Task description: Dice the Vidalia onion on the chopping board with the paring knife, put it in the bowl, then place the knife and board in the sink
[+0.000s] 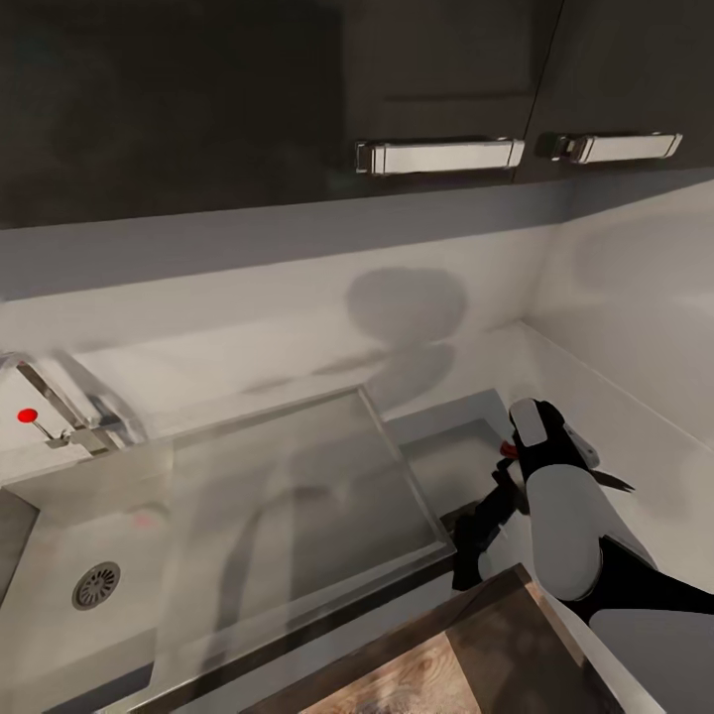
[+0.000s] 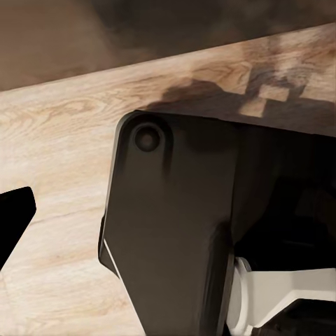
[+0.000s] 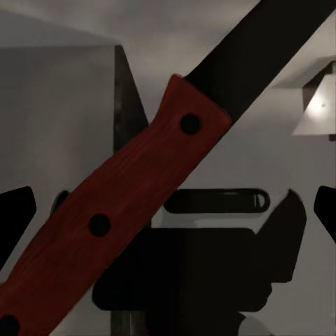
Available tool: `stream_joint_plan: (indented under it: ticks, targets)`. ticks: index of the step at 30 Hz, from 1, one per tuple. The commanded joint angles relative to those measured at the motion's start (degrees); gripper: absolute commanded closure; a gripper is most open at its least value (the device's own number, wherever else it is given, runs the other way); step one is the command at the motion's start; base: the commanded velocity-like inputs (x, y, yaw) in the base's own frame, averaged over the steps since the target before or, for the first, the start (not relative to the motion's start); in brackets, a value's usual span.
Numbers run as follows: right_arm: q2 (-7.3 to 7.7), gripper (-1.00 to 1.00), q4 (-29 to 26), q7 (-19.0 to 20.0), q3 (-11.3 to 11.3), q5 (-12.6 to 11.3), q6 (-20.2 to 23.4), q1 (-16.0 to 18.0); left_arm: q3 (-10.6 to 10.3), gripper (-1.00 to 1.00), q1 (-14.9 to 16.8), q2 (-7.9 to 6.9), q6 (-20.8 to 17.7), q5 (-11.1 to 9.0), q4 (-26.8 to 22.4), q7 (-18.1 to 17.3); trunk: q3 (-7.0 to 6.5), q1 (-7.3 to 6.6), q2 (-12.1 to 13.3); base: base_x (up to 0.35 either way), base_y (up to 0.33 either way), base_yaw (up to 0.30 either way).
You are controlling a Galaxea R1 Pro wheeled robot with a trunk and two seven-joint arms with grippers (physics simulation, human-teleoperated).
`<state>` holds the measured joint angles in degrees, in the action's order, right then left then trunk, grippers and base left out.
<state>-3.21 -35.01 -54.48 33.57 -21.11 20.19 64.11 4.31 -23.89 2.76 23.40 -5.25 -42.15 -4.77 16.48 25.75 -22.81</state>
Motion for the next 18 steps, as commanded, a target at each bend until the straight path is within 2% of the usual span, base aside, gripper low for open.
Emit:
stream_joint_plan:
  ticks: [1, 18]
  targets:
    - [-0.05, -1.0, -0.09, -0.14, 0.18, 0.03, 0.55, 0.05, 0.17, -1.0, -0.02, 0.05, -0.02, -0.55, -0.06, -0.5, 0.1, 0.04, -0.11, 0.0, 0.0, 0.0]
    - [-0.05, -1.0, 0.03, 2.44, 0.19, 0.1, 0.63, 0.05, 0.17, -1.0, -0.02, 0.05, -0.02, -0.55, -0.04, -0.5, 0.29, 0.04, -0.11, 0.0, 0.0, 0.0]
